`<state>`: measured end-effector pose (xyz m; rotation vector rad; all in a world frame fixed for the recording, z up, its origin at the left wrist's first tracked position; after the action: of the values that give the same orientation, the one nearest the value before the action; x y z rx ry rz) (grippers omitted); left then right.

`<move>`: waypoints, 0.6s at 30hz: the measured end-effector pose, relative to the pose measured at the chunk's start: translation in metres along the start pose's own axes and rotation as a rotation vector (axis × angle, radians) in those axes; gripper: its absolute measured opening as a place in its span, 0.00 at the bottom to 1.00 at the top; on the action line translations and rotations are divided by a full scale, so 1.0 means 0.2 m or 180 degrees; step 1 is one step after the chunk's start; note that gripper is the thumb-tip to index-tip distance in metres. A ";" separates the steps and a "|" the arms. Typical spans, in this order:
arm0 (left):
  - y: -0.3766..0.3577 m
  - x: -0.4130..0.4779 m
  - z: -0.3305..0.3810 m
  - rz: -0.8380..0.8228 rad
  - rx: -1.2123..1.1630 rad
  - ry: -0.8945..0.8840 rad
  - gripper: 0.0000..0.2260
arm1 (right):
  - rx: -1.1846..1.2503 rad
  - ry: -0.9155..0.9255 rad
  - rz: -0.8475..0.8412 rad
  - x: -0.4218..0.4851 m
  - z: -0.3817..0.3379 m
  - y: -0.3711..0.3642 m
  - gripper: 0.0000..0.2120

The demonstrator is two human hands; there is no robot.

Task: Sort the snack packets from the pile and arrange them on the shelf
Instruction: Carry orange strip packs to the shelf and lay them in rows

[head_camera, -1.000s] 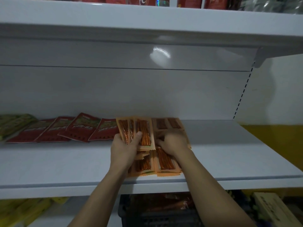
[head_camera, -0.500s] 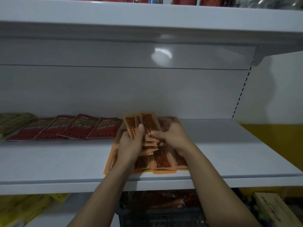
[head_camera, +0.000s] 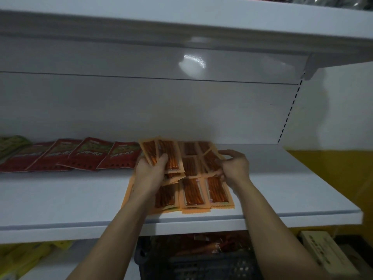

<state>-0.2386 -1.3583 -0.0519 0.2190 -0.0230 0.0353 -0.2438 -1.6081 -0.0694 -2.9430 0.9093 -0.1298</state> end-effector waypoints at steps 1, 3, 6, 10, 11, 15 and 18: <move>0.00 0.00 0.00 -0.0006 0.0015 -0.0019 0.11 | -0.0079 -0.0003 0.0001 0.00 0.01 -0.01 0.13; 0.00 0.00 0.00 -0.0014 0.0033 -0.0073 0.11 | -0.0374 0.0176 0.0036 0.01 0.01 -0.03 0.13; -0.01 0.00 -0.01 -0.0030 0.0033 -0.0081 0.10 | -0.1517 0.0644 -0.0012 -0.01 -0.03 -0.06 0.14; -0.01 0.00 -0.02 -0.0099 0.0010 -0.0075 0.11 | -0.2363 0.0589 -0.0087 -0.01 -0.02 -0.07 0.14; -0.01 -0.01 -0.02 -0.0110 0.0014 -0.0090 0.11 | -0.2465 0.0588 -0.0079 -0.01 -0.01 -0.06 0.14; -0.01 -0.03 -0.01 -0.0149 0.0033 -0.0105 0.09 | -0.2717 0.0579 -0.0117 -0.01 -0.02 -0.06 0.13; -0.02 -0.06 0.01 -0.0186 -0.0016 -0.0129 0.06 | -0.2328 0.0796 0.0013 -0.06 -0.08 -0.07 0.11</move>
<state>-0.2504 -1.3630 -0.0511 0.2154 -0.0570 -0.0273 -0.2468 -1.5902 -0.0536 -3.6549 1.2076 -0.2064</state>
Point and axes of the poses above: each hand's wrist, its own x-axis towards the middle knuckle, its own y-axis out of the back of the hand, z = x × y, the point moved 4 cm from there along x, towards the middle knuckle, and after that the axes turned 15 degrees about x, right-handed, at the moved point
